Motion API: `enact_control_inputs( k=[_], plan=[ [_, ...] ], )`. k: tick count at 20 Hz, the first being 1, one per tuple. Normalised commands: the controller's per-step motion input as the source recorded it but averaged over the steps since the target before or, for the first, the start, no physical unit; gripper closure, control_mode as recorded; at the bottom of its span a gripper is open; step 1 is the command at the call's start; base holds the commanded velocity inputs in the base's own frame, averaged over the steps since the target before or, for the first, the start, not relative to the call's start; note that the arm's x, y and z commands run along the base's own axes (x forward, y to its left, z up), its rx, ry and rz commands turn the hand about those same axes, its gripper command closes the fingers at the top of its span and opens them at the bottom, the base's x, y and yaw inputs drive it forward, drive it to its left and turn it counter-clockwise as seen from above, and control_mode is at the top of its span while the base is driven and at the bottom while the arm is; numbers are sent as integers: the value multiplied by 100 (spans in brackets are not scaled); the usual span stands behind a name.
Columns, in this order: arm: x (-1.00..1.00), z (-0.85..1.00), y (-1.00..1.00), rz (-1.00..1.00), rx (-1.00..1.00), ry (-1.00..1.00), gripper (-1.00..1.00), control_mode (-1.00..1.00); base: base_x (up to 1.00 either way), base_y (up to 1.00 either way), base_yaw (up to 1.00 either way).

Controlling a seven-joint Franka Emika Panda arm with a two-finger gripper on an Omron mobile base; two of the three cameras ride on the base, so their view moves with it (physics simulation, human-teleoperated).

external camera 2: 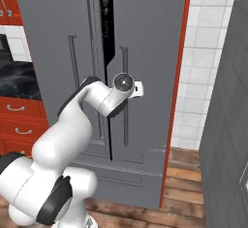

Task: Gather the onion and potato from the fridge and place them on a tray on the dining counter. Then gather the steak and fish from the fridge and place them on the other tray.

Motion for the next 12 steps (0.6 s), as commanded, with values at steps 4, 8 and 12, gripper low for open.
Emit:
enact_control_inputs(
  k=[4,8,12],
  plan=[
    [-32,0,-4,4,0,0,100,-100,0,0,0],
    [-22,0,-10,2,0,0,100,-100,0,0,0],
    [-13,0,-14,3,0,0,100,-100,0,0,0]
  ],
)
